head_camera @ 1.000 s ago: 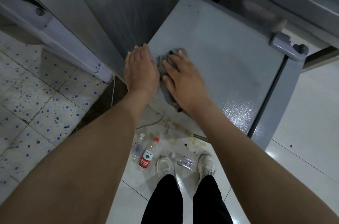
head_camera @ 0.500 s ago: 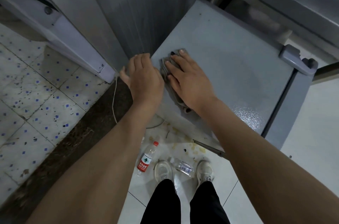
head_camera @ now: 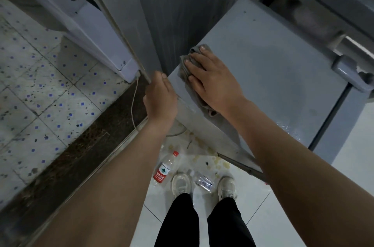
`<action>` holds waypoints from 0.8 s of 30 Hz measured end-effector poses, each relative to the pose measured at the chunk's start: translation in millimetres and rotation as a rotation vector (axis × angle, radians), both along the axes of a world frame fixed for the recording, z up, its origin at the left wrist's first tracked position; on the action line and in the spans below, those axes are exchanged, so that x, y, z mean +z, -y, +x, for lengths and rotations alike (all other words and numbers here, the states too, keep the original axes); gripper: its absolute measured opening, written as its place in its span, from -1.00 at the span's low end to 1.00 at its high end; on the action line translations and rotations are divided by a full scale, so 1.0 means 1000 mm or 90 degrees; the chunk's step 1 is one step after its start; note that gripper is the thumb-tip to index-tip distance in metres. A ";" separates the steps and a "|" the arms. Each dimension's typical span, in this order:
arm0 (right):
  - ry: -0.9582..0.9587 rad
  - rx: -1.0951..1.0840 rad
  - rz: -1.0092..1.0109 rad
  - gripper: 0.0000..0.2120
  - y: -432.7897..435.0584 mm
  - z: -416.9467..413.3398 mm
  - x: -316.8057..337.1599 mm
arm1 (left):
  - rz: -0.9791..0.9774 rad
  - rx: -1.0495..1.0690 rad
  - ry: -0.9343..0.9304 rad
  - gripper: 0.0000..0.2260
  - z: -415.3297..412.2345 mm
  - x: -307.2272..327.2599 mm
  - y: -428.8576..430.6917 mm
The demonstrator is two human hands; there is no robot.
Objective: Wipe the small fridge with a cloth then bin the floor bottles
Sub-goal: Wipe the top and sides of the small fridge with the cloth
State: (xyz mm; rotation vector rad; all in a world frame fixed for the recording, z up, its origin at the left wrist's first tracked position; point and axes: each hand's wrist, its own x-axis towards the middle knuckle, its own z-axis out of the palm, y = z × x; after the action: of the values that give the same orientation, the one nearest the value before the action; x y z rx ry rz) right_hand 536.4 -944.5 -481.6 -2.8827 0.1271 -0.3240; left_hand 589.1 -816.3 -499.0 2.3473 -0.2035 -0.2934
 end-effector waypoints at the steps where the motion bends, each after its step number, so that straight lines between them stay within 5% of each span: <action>1: 0.000 0.009 0.002 -0.60 -0.003 0.000 -0.001 | -0.006 0.005 -0.003 -0.81 0.000 0.000 0.000; 11: -0.019 0.016 0.038 -0.60 -0.006 0.019 -0.004 | -0.017 -0.034 0.055 -0.80 -0.001 -0.002 -0.002; 24: -0.116 -0.246 0.045 -0.57 0.032 0.010 0.002 | 0.139 -0.132 0.145 -0.77 0.007 0.009 -0.001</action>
State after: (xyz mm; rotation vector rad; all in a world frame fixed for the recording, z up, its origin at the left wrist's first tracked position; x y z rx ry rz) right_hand 546.6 -976.2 -479.8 -2.7972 0.7160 -0.1170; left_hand 596.2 -815.4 -490.5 2.5789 -0.5523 -0.1526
